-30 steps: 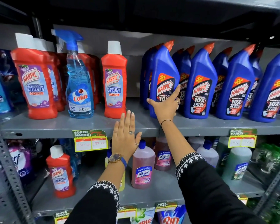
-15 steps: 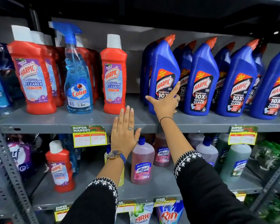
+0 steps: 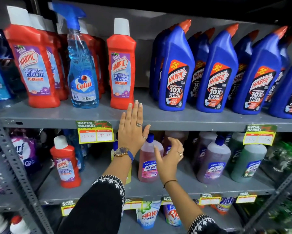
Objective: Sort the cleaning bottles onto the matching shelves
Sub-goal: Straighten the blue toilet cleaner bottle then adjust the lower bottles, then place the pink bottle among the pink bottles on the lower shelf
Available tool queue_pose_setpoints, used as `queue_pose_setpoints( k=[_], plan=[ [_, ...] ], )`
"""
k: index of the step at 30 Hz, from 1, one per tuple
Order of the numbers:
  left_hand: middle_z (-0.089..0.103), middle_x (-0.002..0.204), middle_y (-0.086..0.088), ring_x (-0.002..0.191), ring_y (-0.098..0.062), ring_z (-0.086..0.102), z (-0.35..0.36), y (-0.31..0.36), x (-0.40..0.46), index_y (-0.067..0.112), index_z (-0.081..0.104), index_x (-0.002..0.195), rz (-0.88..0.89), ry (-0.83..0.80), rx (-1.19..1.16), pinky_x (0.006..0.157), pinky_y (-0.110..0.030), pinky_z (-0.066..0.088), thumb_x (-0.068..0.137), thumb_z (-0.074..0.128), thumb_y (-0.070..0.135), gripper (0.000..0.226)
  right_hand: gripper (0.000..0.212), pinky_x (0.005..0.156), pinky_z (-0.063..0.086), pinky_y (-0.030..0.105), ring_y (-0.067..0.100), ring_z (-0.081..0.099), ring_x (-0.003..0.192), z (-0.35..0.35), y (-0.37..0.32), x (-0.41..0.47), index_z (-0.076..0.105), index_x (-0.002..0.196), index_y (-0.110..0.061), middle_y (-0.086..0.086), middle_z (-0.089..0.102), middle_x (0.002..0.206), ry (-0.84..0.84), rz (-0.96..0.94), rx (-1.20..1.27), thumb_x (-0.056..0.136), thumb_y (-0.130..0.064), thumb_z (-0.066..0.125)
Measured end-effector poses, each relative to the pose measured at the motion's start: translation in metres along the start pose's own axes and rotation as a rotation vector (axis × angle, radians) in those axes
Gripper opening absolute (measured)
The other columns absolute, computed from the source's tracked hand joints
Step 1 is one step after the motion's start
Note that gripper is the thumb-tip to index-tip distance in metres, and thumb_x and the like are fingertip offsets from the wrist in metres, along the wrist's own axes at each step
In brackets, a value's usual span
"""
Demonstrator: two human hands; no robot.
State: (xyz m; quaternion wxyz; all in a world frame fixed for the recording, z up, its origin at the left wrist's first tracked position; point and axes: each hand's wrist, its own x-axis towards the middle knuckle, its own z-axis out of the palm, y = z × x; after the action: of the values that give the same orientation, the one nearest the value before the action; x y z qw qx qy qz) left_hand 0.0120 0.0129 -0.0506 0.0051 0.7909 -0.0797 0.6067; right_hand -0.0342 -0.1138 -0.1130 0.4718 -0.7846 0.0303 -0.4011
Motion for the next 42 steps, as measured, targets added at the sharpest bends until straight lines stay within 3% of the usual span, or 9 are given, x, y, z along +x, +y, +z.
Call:
queue_pose_setpoints(
  k=[3, 7, 10, 14, 16, 20, 24, 32, 42],
  plan=[
    [0.026, 0.152, -0.012, 0.147, -0.020, -0.009, 0.002, 0.000, -0.001, 0.007, -0.003, 0.152, 0.010, 0.007, 0.017, 0.119, -0.035, 0.000, 0.100, 0.021, 0.040, 0.066, 0.088, 0.106, 0.031, 0.057, 0.025, 0.034, 0.132, 0.019, 0.015, 0.003, 0.035, 0.133, -0.019, 0.006, 0.036, 0.142, -0.182, 0.209, -0.076, 0.062, -0.047, 0.079],
    [0.033, 0.151, -0.012, 0.147, -0.021, -0.008, 0.002, -0.001, -0.001, 0.007, -0.002, 0.152, 0.009, 0.014, 0.020, 0.119, -0.035, 0.000, 0.099, 0.023, 0.040, 0.067, 0.111, 0.107, 0.007, 0.069, 0.031, 0.022, 0.141, 0.046, 0.017, 0.008, 0.021, 0.142, -0.025, 0.006, 0.017, 0.155, -0.297, 0.421, -0.175, 0.054, -0.059, 0.078],
    [0.017, 0.156, -0.010, 0.146, -0.020, -0.010, 0.000, -0.002, -0.001, 0.008, -0.005, 0.152, 0.010, 0.004, 0.028, 0.119, -0.034, -0.003, 0.097, 0.028, 0.041, 0.072, 0.106, 0.105, 0.004, 0.072, 0.031, 0.008, 0.144, 0.066, 0.010, 0.011, 0.020, 0.143, -0.027, 0.006, 0.009, 0.157, -0.332, 0.457, -0.225, 0.058, -0.056, 0.076],
    [-0.011, 0.159, -0.006, 0.146, -0.020, -0.012, 0.002, -0.002, -0.001, 0.008, -0.006, 0.152, 0.022, 0.001, 0.033, 0.119, -0.035, -0.005, 0.100, 0.016, 0.042, 0.066, 0.101, 0.106, 0.009, 0.071, 0.030, 0.005, 0.144, 0.074, 0.019, 0.006, 0.023, 0.141, -0.031, 0.006, 0.009, 0.157, -0.372, 0.404, -0.295, 0.060, -0.051, 0.079],
    [-0.007, 0.160, -0.007, 0.146, -0.021, -0.011, 0.002, -0.002, -0.001, 0.008, -0.006, 0.152, 0.029, 0.003, 0.039, 0.119, -0.035, -0.004, 0.100, 0.018, 0.042, 0.066, 0.094, 0.109, 0.018, 0.067, 0.032, 0.010, 0.143, 0.072, 0.024, 0.004, 0.026, 0.139, -0.030, 0.008, 0.017, 0.154, -0.367, 0.350, -0.315, 0.063, -0.048, 0.078],
    [0.021, 0.153, -0.010, 0.147, -0.020, -0.009, 0.002, -0.002, 0.000, 0.008, -0.001, 0.152, 0.016, 0.023, 0.014, 0.119, -0.036, 0.000, 0.096, 0.032, 0.042, 0.073, 0.081, 0.103, 0.037, 0.057, 0.038, 0.024, 0.134, 0.070, 0.026, 0.002, 0.037, 0.131, -0.024, 0.014, 0.029, 0.145, -0.321, 0.268, -0.299, 0.062, -0.038, 0.078],
    [0.023, 0.152, -0.009, 0.147, -0.019, -0.008, 0.002, -0.002, 0.000, 0.009, -0.002, 0.152, 0.025, 0.031, 0.010, 0.119, -0.035, 0.000, 0.096, 0.031, 0.042, 0.073, 0.079, 0.096, 0.044, 0.054, 0.038, 0.032, 0.130, 0.068, 0.035, 0.003, 0.039, 0.125, -0.026, 0.013, 0.033, 0.141, -0.269, 0.258, -0.278, 0.058, -0.039, 0.079],
    [0.025, 0.152, -0.009, 0.147, -0.020, -0.008, 0.003, -0.001, -0.001, 0.009, -0.001, 0.152, 0.025, 0.032, 0.024, 0.119, -0.036, 0.002, 0.096, 0.033, 0.042, 0.074, 0.078, 0.092, 0.046, 0.052, 0.039, 0.038, 0.122, 0.023, 0.065, 0.040, 0.044, 0.119, -0.020, 0.014, 0.038, 0.134, -0.082, 0.272, -0.342, 0.054, -0.040, 0.081],
    [0.023, 0.152, -0.009, 0.147, -0.019, -0.009, 0.004, -0.001, -0.001, 0.009, -0.001, 0.152, 0.017, 0.020, 0.026, 0.119, -0.036, 0.001, 0.096, 0.033, 0.041, 0.073, 0.075, 0.096, 0.043, 0.054, 0.039, 0.037, 0.119, -0.005, 0.102, 0.058, 0.045, 0.121, -0.019, 0.015, 0.039, 0.129, -0.108, 0.276, -0.366, 0.056, -0.029, 0.081]
  ],
)
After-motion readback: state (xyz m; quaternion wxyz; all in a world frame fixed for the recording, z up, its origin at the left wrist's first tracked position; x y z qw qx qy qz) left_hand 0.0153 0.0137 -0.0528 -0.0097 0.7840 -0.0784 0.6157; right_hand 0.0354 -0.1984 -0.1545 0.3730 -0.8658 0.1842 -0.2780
